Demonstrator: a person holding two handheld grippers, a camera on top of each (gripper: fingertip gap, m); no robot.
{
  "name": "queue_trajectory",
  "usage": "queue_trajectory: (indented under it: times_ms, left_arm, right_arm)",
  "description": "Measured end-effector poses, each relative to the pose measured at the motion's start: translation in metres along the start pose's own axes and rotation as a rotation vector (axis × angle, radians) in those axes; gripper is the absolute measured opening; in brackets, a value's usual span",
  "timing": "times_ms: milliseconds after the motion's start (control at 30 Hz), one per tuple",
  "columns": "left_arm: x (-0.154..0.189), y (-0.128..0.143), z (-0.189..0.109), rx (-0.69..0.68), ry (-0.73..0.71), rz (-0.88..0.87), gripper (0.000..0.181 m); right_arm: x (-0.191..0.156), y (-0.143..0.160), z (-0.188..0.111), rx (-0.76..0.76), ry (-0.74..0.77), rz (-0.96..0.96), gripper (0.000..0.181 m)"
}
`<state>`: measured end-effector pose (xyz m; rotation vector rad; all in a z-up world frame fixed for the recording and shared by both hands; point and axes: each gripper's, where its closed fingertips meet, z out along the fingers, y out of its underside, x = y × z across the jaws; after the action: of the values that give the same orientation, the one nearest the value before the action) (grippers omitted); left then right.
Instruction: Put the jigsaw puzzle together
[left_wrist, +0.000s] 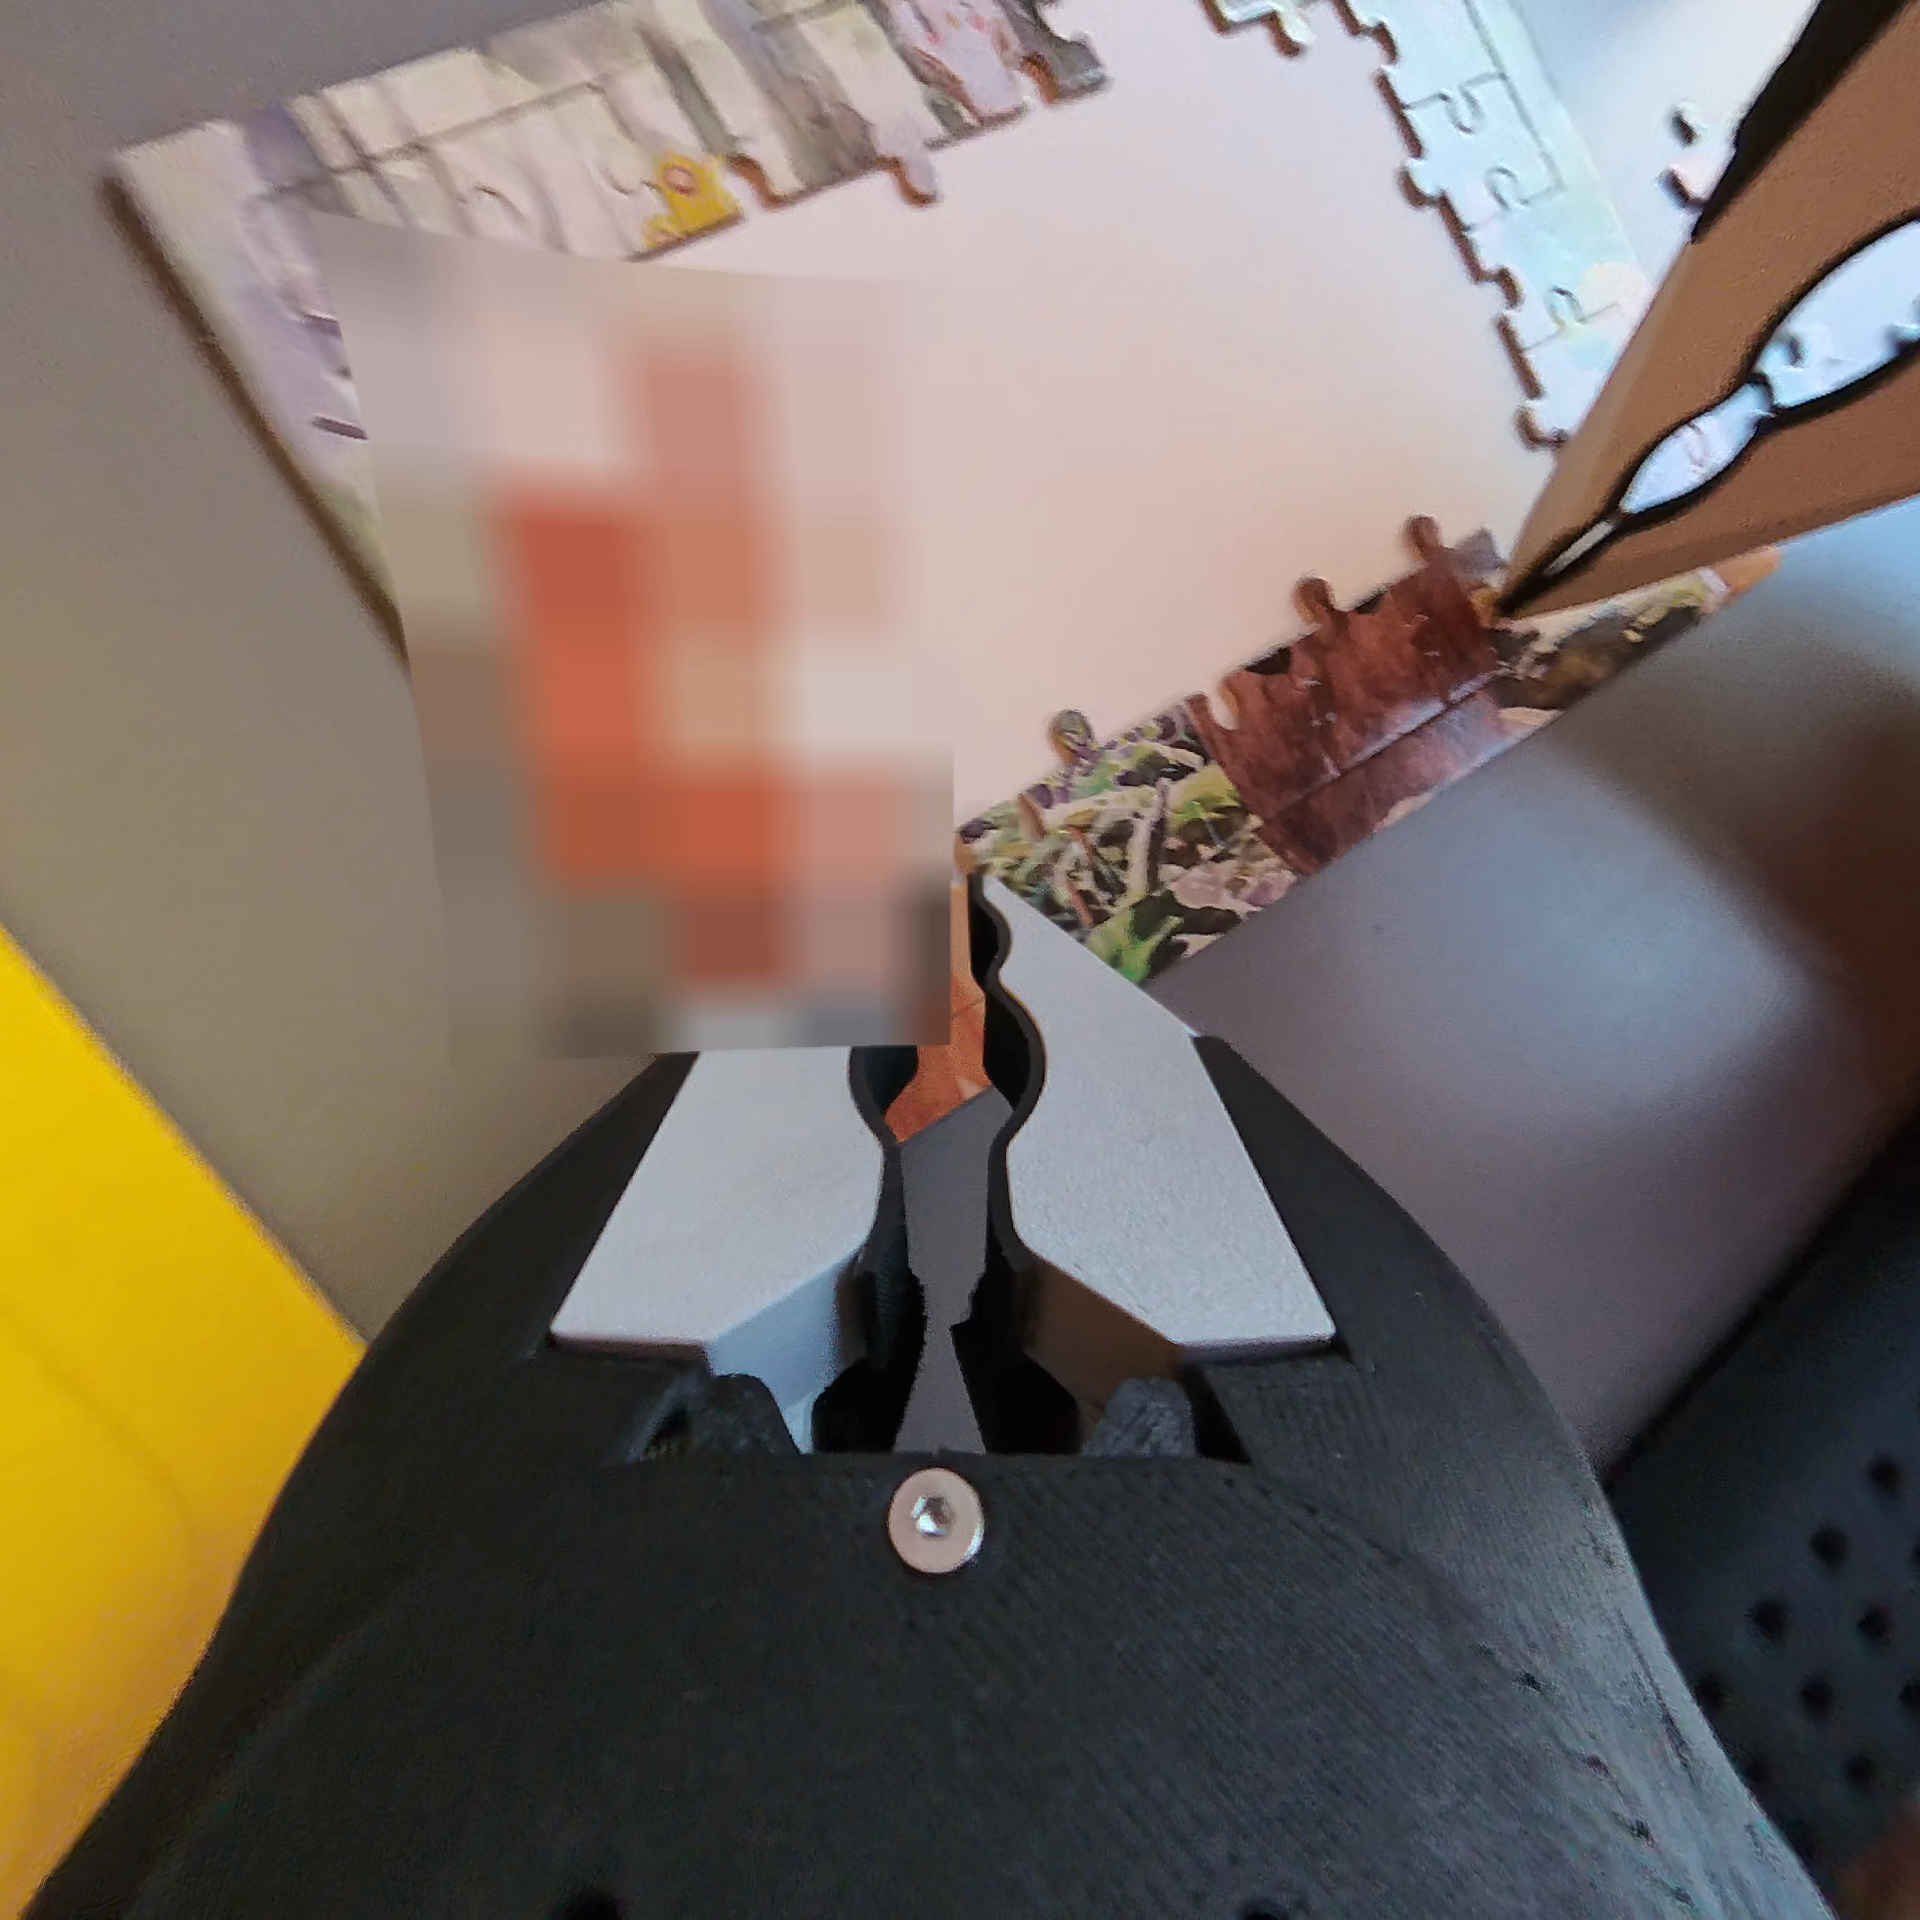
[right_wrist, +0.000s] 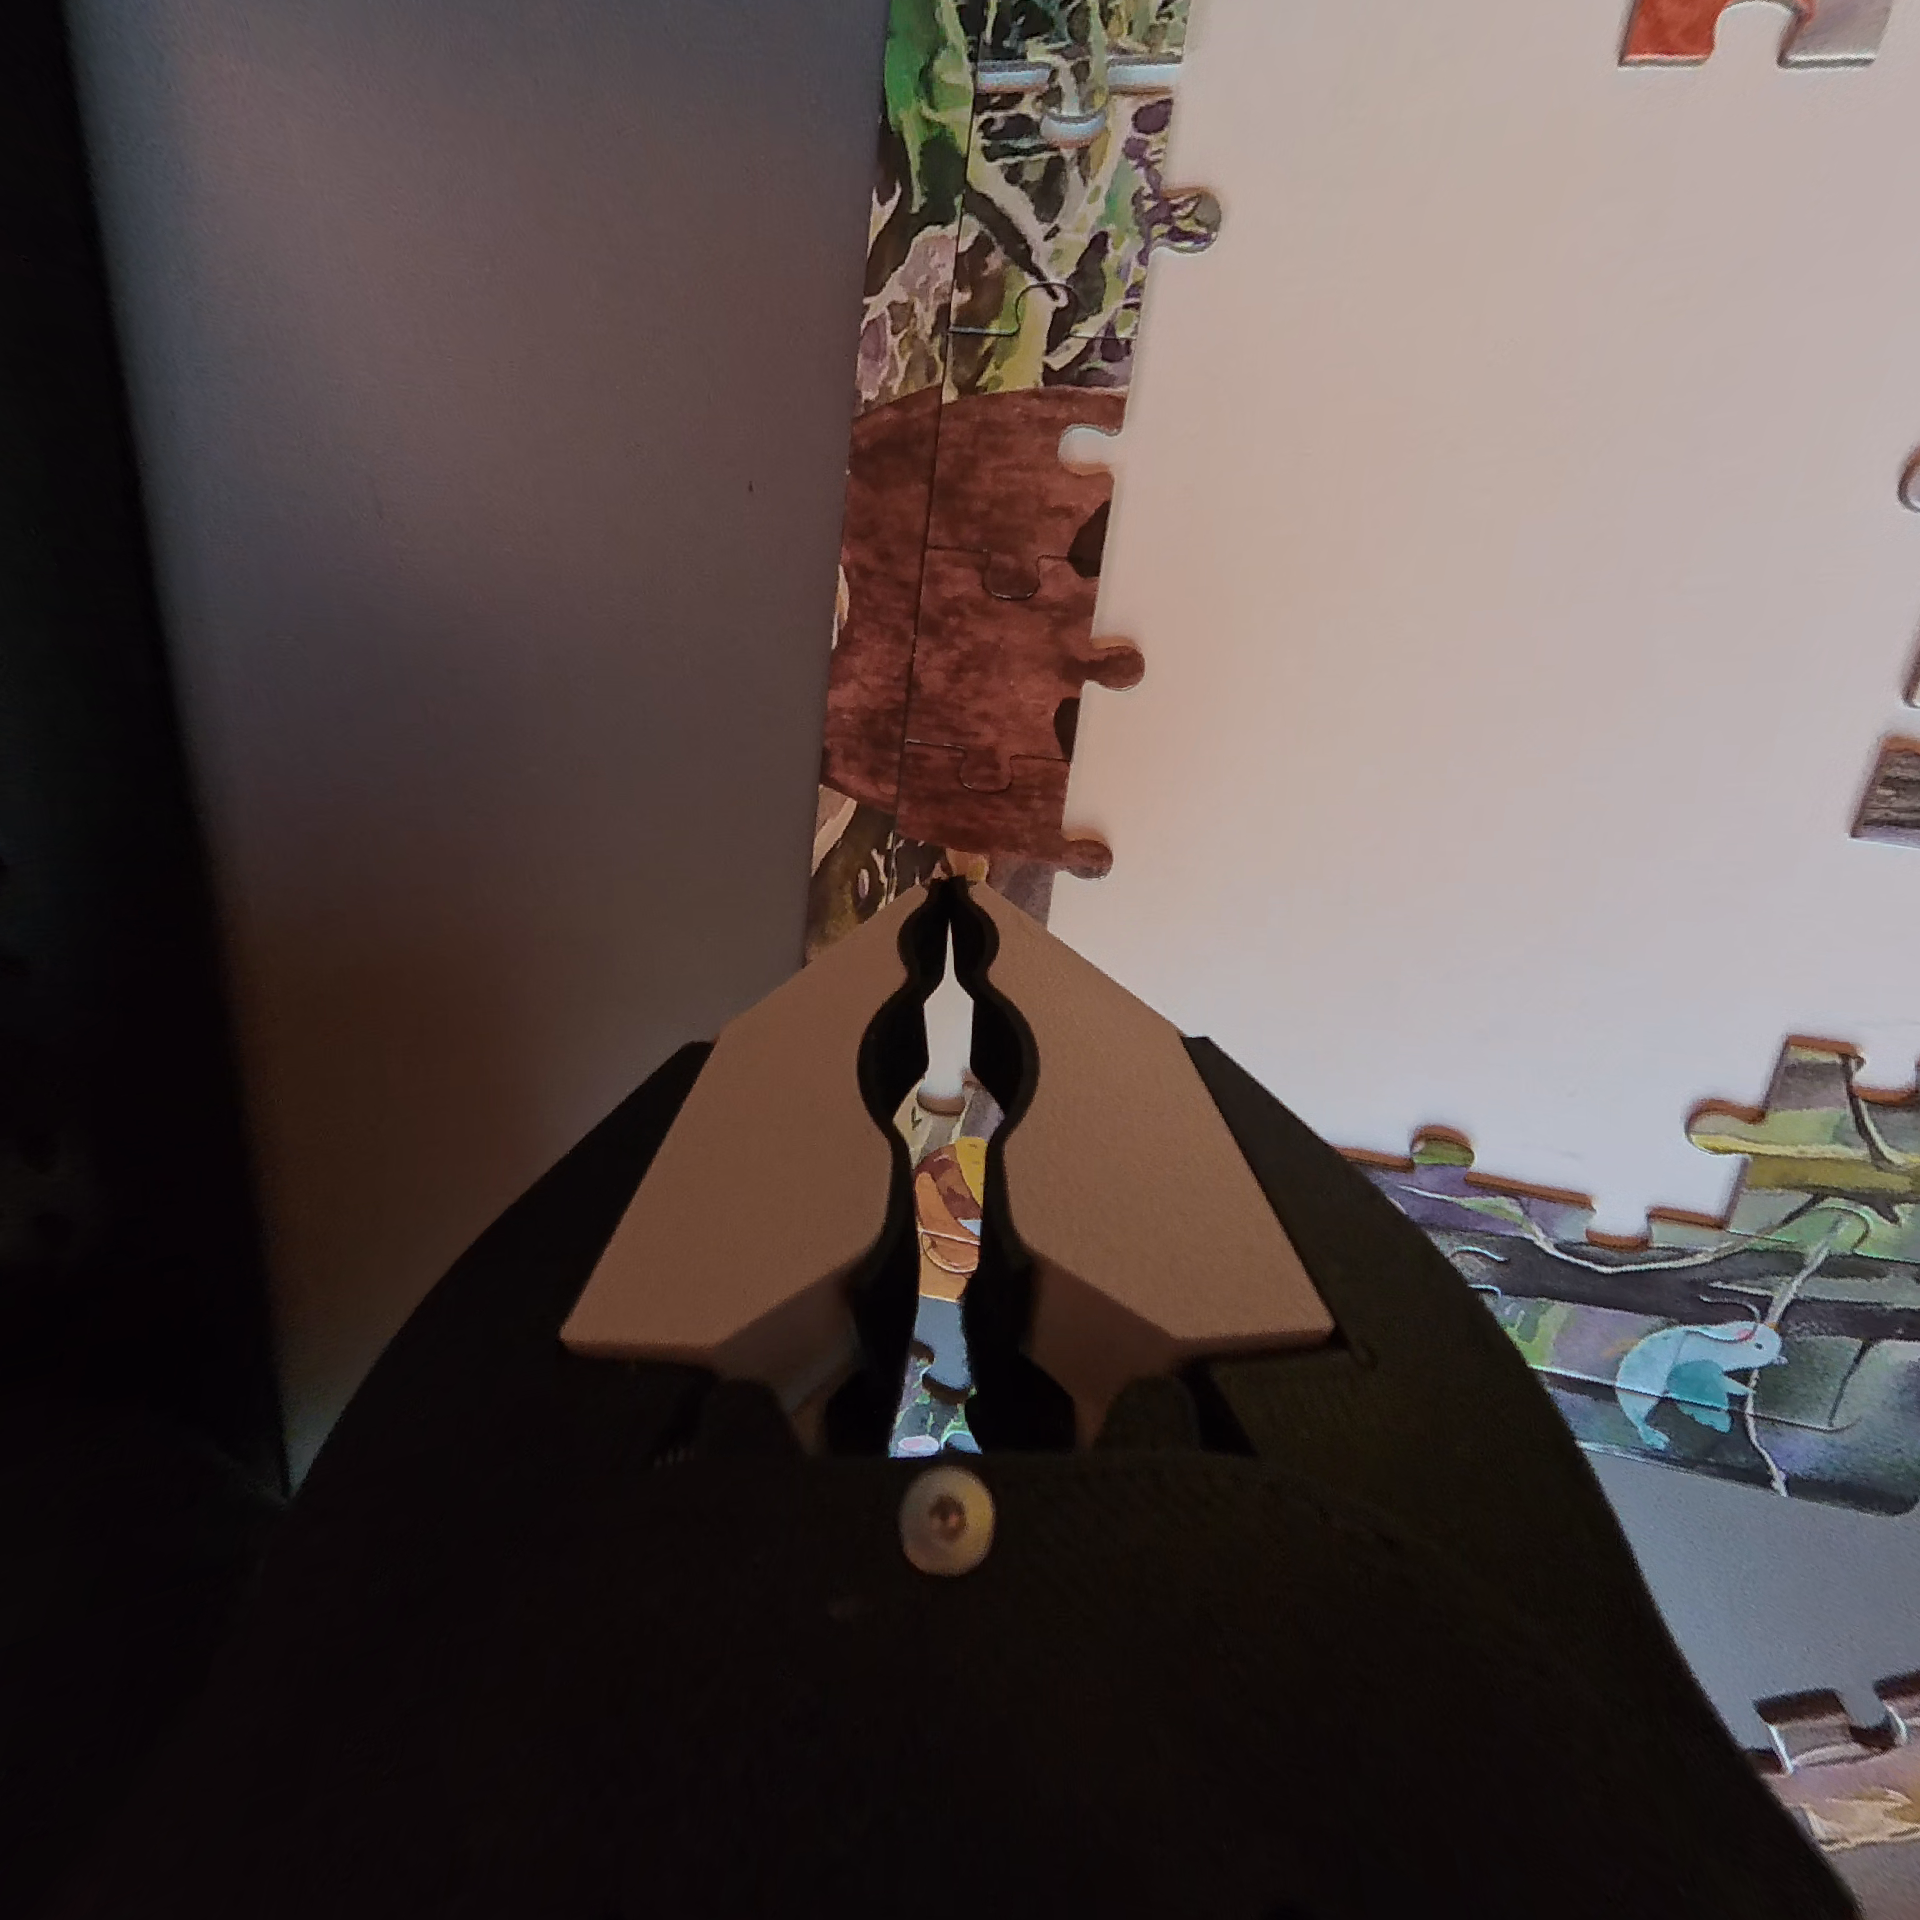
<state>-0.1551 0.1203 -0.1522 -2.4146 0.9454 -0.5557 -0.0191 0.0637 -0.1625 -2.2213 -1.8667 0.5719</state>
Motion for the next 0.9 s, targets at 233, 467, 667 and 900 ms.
queue_trajectory:
  times_ms: [233,467,667,900]
  left_arm:
    - [-0.048,0.001,-0.031,-0.037,-0.49,0.071,0.0]
    - [-0.06,0.021,-0.031,-0.163,-0.577,0.055,0.0]
    - [-0.056,0.028,-0.022,-0.191,-0.511,0.023,0.0]
    - [-0.057,0.029,-0.022,-0.19,-0.511,0.037,0.0]
  right_arm:
    - [0.0,0.0,0.0,-0.005,0.0,0.0,0.0]
    - [0.0,0.001,0.001,-0.008,0.0,0.001,0.0]
    - [0.0,0.001,0.001,-0.004,-0.004,0.001,0.0]
    - [0.0,0.0,0.001,-0.003,-0.003,-0.002,0.0]
